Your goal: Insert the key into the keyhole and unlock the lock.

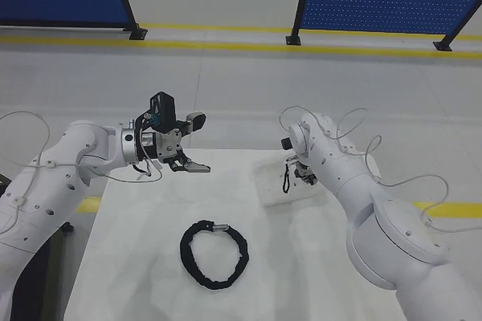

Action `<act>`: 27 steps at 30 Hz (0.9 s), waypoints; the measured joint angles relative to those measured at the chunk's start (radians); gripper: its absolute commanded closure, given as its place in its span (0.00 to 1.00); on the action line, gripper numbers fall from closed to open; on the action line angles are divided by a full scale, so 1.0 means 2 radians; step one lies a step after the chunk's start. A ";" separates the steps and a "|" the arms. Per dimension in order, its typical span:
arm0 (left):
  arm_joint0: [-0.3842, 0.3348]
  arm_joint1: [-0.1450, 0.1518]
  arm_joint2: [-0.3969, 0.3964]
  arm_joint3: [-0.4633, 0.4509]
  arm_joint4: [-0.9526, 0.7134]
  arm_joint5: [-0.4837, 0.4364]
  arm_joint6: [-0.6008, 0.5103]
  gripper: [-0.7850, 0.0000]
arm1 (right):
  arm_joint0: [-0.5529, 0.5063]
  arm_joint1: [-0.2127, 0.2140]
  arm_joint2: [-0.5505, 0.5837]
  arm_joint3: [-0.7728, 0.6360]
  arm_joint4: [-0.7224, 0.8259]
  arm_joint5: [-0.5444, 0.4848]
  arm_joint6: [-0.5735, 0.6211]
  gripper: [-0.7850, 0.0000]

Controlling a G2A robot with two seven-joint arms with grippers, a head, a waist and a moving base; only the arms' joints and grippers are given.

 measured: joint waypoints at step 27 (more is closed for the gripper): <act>0.000 0.000 0.000 0.000 0.000 0.000 0.000 0.00 | 0.043 0.018 0.085 0.066 0.135 -0.033 0.038 1.00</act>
